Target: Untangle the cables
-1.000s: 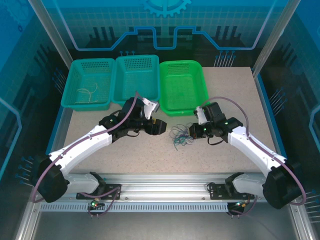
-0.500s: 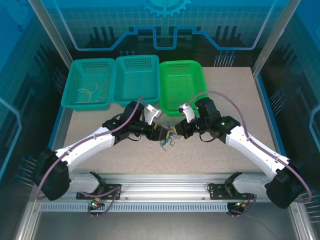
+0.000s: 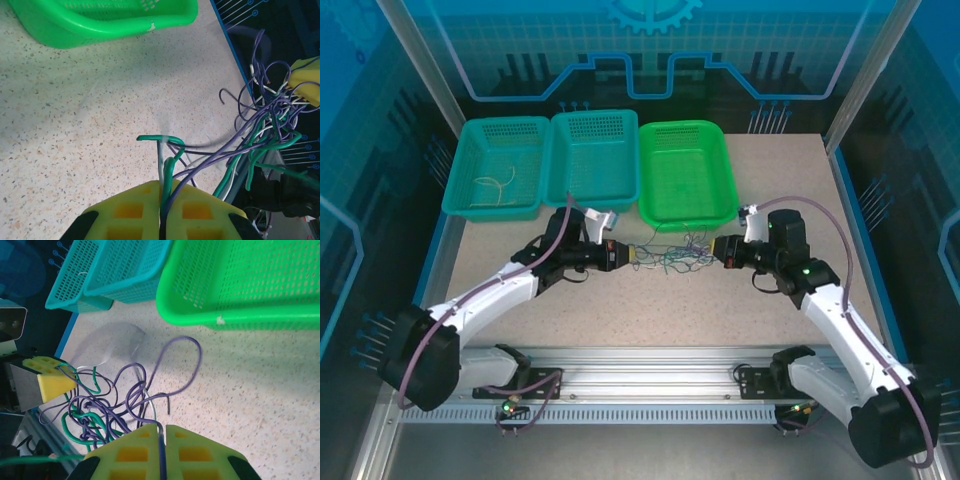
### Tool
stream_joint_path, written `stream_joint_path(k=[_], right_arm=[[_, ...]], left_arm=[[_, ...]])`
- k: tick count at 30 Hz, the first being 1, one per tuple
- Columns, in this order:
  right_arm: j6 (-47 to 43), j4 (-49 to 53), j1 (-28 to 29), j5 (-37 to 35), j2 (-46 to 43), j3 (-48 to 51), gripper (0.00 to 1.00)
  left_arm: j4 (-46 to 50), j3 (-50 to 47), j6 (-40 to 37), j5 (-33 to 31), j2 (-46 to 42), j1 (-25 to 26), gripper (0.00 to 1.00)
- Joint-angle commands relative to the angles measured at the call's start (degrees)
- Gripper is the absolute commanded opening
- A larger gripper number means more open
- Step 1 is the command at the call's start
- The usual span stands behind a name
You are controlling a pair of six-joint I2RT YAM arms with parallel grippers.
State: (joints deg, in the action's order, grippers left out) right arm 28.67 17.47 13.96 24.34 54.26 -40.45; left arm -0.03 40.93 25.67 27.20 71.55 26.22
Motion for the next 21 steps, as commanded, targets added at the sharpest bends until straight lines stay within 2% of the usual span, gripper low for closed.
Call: stream_joint_path(k=[1,5,6,7,9,10,11,14,17,19,21], right_arm=[[0.21,2.11,1.99,-4.02,3.1,-1.39,0.02],[0.87,6.55,6.21,-10.71,8.38,-4.08,0.0],[2.27,8.29,6.25,-14.52,9.01,-4.48,0.0],[3.87,10.04,6.18,-18.31,9.54,-4.81,0.0],[5.43,11.86,5.97,-21.4,11.0,-5.02,0.0],[5.55,11.8,6.07,-20.65,11.88,-5.13,0.0],[6.3,11.55,6.21,-19.15,13.0,-5.15,0.0],[12.16,13.28,6.98,-17.42,16.45,-6.12,0.0],[18.39,15.48,7.42,-20.18,18.03,-6.35,0.01],[17.79,15.12,7.4,-21.68,18.05,-5.93,0.01],[13.5,14.49,7.4,-20.28,18.24,-5.72,0.0]], left_arm=[[2.38,-2.09,2.09,-4.27,0.81,-2.37,0.0],[2.31,-1.72,2.19,-6.11,3.22,-1.35,0.0],[2.31,-1.9,2.04,-6.82,3.12,-1.2,0.05],[2.12,-2.14,1.65,-7.11,2.85,-1.1,0.12],[2.22,-2.32,0.15,-7.29,1.87,-0.99,0.39],[2.66,-2.26,-0.66,-7.68,1.39,-0.84,0.47],[3.14,-2.21,-1.63,-8.01,0.57,-0.69,0.5],[3.89,-1.73,-3.1,-8.29,-1.32,0.41,0.52],[3.57,-1.92,-2.43,-9.3,-2.56,3.01,0.52],[2.79,-2.33,-2.2,-9.8,-2.35,5.2,0.53],[4.19,-1.35,-2.11,-12.16,-0.84,6.99,0.54]])
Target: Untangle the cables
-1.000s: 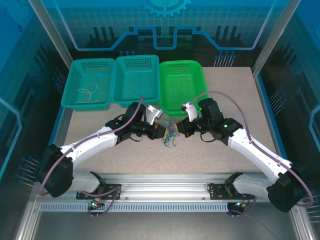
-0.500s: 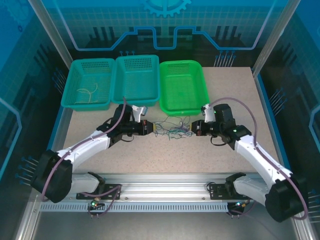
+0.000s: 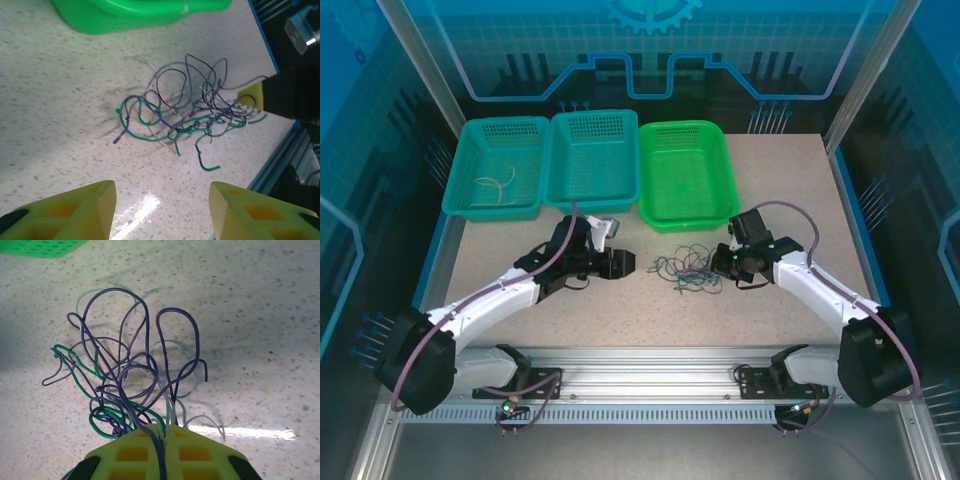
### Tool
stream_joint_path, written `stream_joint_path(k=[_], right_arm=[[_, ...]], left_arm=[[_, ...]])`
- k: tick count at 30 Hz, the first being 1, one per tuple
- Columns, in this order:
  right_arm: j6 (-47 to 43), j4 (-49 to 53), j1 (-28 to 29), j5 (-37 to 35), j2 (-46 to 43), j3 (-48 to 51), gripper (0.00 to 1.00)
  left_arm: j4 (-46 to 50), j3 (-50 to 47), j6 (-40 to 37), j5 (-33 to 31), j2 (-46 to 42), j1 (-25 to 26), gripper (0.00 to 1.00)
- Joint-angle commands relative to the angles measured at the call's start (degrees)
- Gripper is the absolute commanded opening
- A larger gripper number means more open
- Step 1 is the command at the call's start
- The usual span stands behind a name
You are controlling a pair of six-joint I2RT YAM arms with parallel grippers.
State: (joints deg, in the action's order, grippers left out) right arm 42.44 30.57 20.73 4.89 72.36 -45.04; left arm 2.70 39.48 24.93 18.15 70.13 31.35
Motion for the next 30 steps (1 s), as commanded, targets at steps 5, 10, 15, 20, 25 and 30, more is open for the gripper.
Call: stream_joint_path(k=[5,10,15,20,25,30], right_arm=[[-5.38,1.48,2.14,5.25,2.03,-2.14,0.0],[11.38,4.12,2.14,1.02,2.25,-3.58,0.03],[26.47,1.39,-0.05,3.35,-1.19,-2.24,0.02],[34.7,1.59,-0.1,3.81,-3.09,-3.4,0.0],[36.94,6.39,0.14,2.66,-3.17,-7.35,0.0],[46.99,6.91,1.14,1.6,-6.06,-5.97,0.0]], left_arm=[[5.28,4.79,-0.66,-7.74,6.16,5.19,0.54],[-0.2,3.68,14.75,-9.92,10.31,7.78,0.48],[-10.64,-2.21,23.67,-10.08,6.52,8.37,0.47],[-16.64,-3.42,10.28,-4.42,2.61,10.16,0.48],[-18.82,-0.84,2.04,2.34,4.75,12.42,0.5],[-26.28,-0.27,-6.58,1.51,10.71,19.79,0.56]])
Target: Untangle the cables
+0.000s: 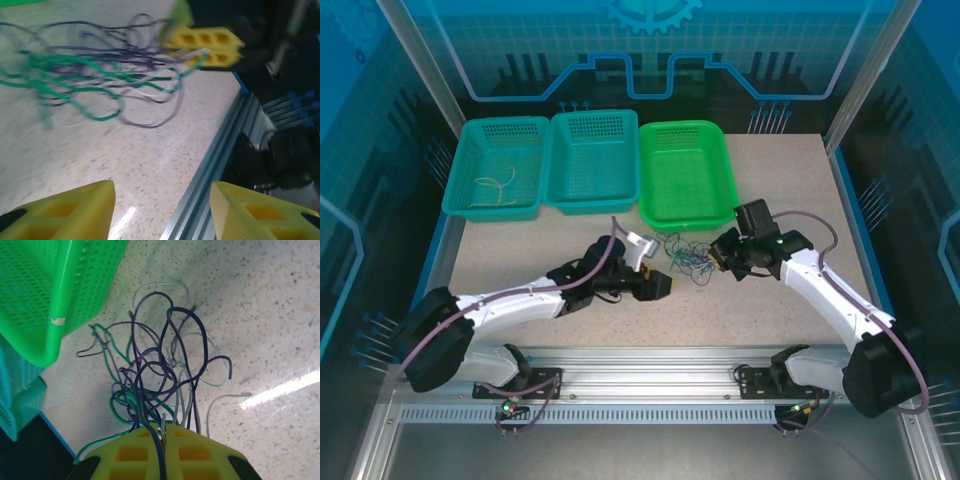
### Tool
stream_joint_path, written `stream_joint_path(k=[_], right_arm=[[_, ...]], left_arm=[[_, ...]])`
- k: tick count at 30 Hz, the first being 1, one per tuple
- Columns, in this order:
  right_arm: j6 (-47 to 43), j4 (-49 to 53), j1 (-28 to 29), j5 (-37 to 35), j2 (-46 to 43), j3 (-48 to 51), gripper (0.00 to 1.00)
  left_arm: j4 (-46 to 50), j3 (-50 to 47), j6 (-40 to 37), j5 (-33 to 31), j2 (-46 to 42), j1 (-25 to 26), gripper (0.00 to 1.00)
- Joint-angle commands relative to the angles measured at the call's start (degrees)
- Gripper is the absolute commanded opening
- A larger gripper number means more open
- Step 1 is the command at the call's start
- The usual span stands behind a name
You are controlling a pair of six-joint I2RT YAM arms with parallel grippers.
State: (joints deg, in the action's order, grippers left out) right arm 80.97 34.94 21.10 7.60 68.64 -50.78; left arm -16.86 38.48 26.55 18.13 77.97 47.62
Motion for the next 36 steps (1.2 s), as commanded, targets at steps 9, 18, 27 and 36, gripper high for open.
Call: stream_joint_path(k=[9,18,27,36], right_arm=[[21.4,4.24,0.91,-4.38,-5.88,-2.82,0.0],[27.98,6.11,1.56,-6.87,-8.86,-4.29,0.0],[31.16,7.76,2.04,-8.43,-11.27,-3.96,0.0],[25.0,13.14,-9.28,-7.56,-15.24,-0.26,0.0]], left_arm=[[-32.85,-1.57,-5.8,-4.82,17.45,5.68,0.7],[-40.22,4.02,-7.81,-12.15,27.9,5.68,0.81],[-45.36,8.57,-3.71,-16.01,33.3,4.81,0.43],[-40.0,-0.1,-1.81,-14.46,24.15,2.03,0.0]])
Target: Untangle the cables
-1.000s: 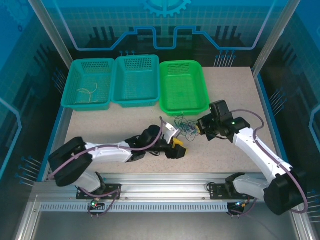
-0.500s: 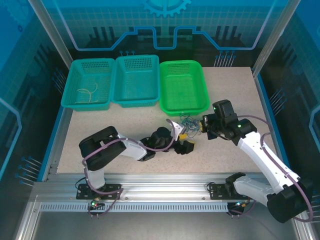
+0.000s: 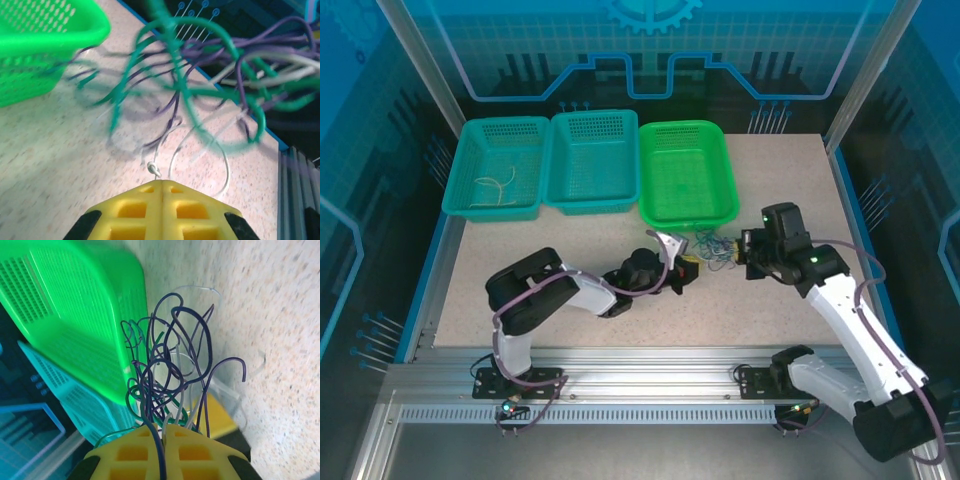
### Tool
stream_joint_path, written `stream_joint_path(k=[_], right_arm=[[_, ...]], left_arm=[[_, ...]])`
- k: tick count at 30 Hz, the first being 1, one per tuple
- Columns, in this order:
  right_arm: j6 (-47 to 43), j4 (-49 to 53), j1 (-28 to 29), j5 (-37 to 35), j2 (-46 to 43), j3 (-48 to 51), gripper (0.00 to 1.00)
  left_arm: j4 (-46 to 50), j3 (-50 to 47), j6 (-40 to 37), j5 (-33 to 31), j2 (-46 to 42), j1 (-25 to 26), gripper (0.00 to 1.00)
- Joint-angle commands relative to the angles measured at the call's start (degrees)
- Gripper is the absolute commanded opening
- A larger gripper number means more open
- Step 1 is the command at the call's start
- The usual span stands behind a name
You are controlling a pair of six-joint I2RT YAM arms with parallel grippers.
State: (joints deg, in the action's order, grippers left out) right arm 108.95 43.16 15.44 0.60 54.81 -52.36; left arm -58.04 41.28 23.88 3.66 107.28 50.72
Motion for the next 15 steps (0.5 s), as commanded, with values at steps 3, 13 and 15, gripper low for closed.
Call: stream_joint_path(k=[3,13,15], right_arm=[[-7.78,8.41,-7.32,-2.21,-2.65,4.54,0.05],[-34.81,8.87,-5.52,-12.96,-3.66,13.95,0.52],[-46.26,9.53,-3.39,-16.36,-4.89,9.99,0.57]], left_arm=[[7.95,-5.81,0.48,0.07,-11.55,-2.35,0.0],[26.86,-3.39,-1.78,0.35,-18.53,-2.55,0.0],[27.82,-2.84,-2.06,0.05,-18.21,-2.51,0.0]])
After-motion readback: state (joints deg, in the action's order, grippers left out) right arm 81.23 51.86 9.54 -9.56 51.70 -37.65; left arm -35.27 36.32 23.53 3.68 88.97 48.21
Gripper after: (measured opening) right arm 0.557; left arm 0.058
